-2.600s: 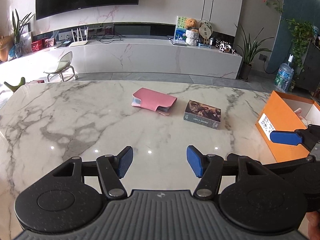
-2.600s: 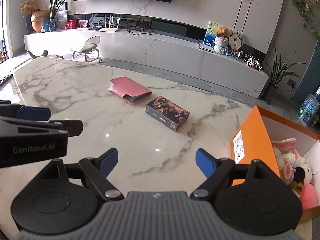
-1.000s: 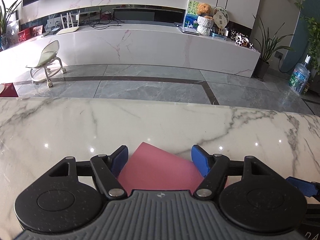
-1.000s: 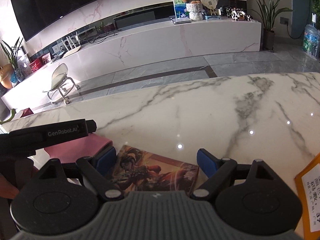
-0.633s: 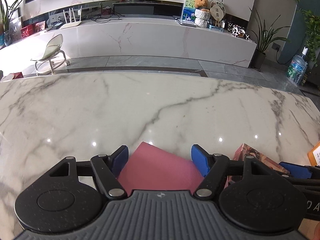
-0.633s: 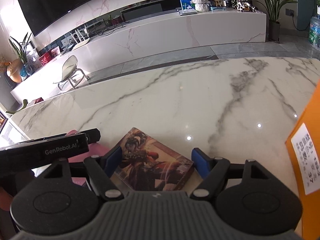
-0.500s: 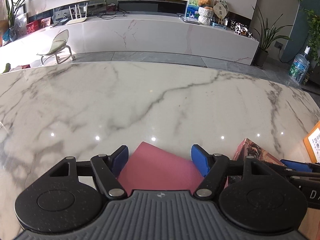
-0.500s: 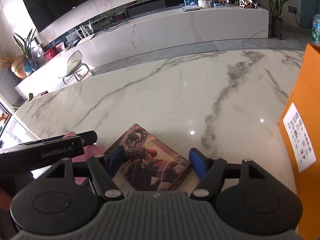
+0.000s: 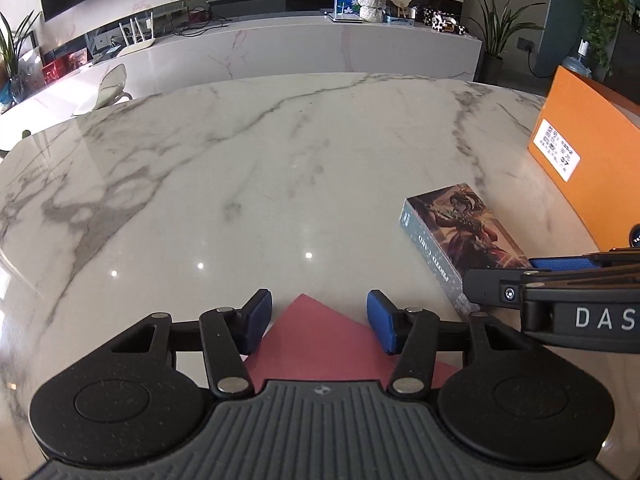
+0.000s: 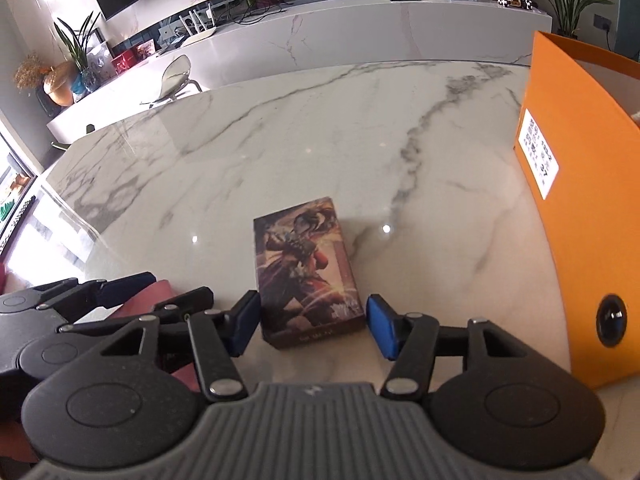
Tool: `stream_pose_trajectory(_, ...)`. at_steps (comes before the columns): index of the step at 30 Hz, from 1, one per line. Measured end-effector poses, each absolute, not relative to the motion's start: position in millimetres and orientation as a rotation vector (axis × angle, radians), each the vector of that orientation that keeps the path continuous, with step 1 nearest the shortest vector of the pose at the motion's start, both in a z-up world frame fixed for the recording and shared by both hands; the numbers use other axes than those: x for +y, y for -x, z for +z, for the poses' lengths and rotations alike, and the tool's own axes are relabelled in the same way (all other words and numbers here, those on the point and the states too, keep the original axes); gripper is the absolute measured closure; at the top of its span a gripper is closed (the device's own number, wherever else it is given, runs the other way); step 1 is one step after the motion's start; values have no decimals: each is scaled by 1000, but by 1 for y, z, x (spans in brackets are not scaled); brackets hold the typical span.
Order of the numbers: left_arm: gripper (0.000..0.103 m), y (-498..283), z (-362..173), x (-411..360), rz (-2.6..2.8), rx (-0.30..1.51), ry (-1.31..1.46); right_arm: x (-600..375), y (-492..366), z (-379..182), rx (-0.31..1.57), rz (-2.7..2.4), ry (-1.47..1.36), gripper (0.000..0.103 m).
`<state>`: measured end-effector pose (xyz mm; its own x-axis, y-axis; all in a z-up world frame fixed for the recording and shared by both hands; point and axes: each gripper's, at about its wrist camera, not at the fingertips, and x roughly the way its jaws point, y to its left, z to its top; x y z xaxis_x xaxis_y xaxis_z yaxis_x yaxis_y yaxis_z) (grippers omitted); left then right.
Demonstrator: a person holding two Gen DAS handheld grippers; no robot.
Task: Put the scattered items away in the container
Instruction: 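Grasp the pink wallet with the left tool while the right tool approaches the card box, then lift the pink wallet with the left tool and reposition the right tool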
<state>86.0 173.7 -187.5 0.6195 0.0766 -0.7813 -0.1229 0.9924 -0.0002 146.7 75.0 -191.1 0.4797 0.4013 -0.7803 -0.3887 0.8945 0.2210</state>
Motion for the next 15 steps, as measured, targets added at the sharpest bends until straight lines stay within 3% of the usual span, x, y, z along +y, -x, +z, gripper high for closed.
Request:
stream_pose_trajectory(4,42,-69,-188,165,79,902,34,66,-127,-191,970,477,-24,44)
stream_pose_trajectory(5,42,-66,-188,163,66,904,31,65,-123,-191,973,473,-14,51)
stream_pose_trajectory(7,42,-60,-188,158,39,909,16,63,-114,-195,987,455,32,81)
stream_pose_trajectory(13,40,-42,-179,157,100,869,66,52,-98,-193,979,439,38,79)
stream_pose_trajectory(15,31,-34,-166,159,131,831,97,47,-95,-189,974,443,20,75)
